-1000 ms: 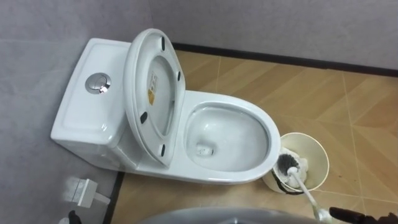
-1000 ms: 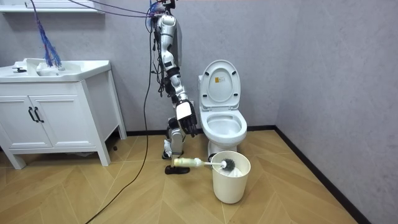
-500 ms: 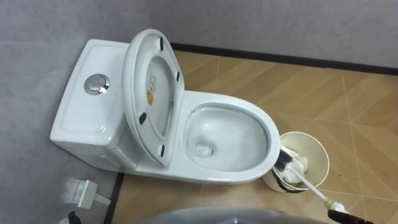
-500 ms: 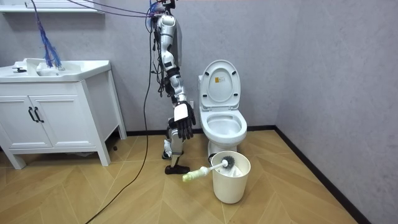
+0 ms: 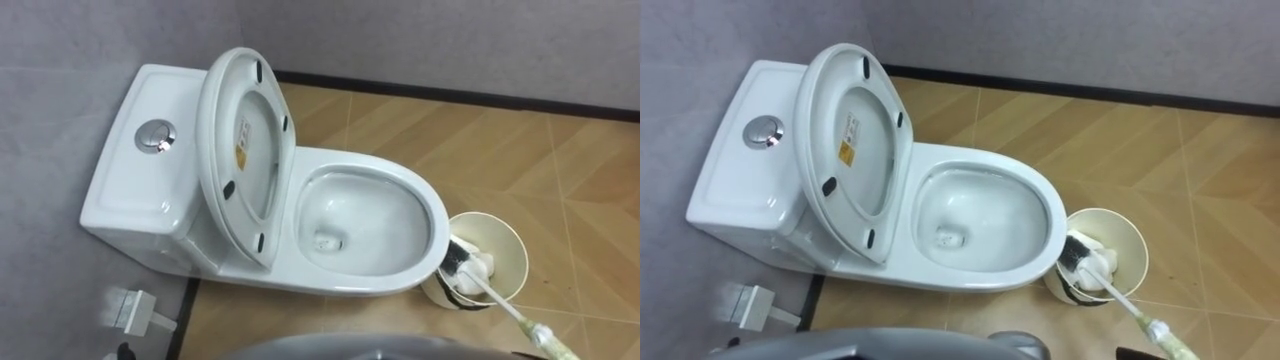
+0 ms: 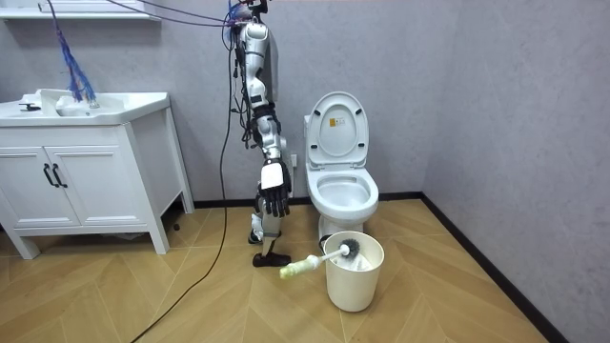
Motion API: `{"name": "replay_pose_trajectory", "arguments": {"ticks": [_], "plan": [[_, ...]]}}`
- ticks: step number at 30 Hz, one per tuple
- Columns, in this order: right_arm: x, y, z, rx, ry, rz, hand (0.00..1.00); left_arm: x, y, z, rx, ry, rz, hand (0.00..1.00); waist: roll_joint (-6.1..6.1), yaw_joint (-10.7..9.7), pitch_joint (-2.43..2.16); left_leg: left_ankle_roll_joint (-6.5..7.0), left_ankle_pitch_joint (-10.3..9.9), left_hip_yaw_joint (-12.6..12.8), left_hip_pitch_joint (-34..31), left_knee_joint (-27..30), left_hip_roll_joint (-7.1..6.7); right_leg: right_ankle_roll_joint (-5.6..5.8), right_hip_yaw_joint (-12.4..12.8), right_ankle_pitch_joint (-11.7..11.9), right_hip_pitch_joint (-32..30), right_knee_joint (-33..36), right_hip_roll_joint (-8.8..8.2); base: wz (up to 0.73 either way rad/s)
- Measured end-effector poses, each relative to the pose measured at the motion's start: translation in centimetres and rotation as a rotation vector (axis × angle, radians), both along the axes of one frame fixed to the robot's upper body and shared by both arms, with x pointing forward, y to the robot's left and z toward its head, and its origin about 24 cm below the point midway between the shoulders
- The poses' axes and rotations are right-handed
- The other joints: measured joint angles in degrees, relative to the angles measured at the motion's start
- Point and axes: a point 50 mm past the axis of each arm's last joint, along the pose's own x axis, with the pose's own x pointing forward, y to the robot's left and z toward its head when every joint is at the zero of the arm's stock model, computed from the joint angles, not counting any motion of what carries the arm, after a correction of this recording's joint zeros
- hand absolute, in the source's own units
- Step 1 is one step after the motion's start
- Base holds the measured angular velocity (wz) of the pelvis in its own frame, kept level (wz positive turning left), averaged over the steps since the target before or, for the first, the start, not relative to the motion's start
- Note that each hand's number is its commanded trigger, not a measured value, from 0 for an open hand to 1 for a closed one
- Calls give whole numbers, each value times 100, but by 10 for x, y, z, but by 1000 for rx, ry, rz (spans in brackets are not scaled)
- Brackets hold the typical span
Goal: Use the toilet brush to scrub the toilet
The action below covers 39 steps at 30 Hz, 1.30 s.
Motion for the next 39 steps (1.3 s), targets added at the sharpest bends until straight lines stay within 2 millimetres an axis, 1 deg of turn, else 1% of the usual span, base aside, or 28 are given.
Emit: {"name": "replay_pose_trajectory", "arguments": {"ticks": [1, 3, 6, 11, 18, 22, 24, 30, 35, 39], "plan": [[-4, 1, -1, 12, 25, 28, 0, -1, 0, 0, 0, 7, 2, 0, 18, -5, 11, 0, 0, 6, -3, 1, 3, 0, 0, 0, 0, -3, 0, 0], [-11, 4, -4, 42, 66, 77, 0, -2, 0, 0, -6, 19, 4, 0, 7, 10, 4, 0, 0, 7, -5, 0, -7, 0, 0, 0, 8, -2, 1, 0], [-23, 11, -8, 107, 149, 147, 0, -7, 0, -1, -14, 45, 8, 0, 15, 19, 5, 0, 0, -6, -9, 0, -7, 0, 20, 0, 25, 0, 3, 0], [-36, 18, -12, 193, 229, 186, 0, -8, -2, -2, -14, 67, 15, 0, 36, 13, 9, 0, -1, -38, 8, -5, 5, 0, -7, -1, 70, -4, -3, 2], [-49, 28, -15, 269, 339, 258, 0, -11, -13, -5, -35, 102, 18, 0, 43, 8, -1, 2, 0, -106, 10, 8, 1, 6, -58, -5, 103, -14, -17, 5], [-51, 29, -15, 289, 354, 261, 0, -12, -13, -6, -48, 118, 21, 0, 41, 11, -4, 1, 0, -124, 17, 8, -1, 5, -83, -6, 122, -23, -18, 2], [-51, 31, -16, 311, 369, 290, 0, -13, -15, -6, -49, 128, 9, 0, 23, 16, -6, 1, 0, -164, 38, 7, -17, 5, -113, -5, 195, -87, -17, 8], [-40, 34, -18, 348, 394, 405, 0, -12, -17, -7, -55, 132, 4, 0, 11, 122, -3, 1, 0, -165, 57, -6, -15, 7, -120, -6, 203, -85, -17, 1], [-32, 36, -20, 369, 403, 473, 0, -6, -19, -8, -73, 137, -9, 0, -10, 139, -2, 1, 0, -222, 36, -1, -17, 11, -181, -10, 211, -93, -28, 6], [-32, 37, -20, 376, 426, 505, 0, -1, -21, -9, -76, 138, -35, 0, -30, 143, -3, 1, 1, -269, 14, 7, -21, 16, -216, -20, 212, -97, -34, 6]]}}
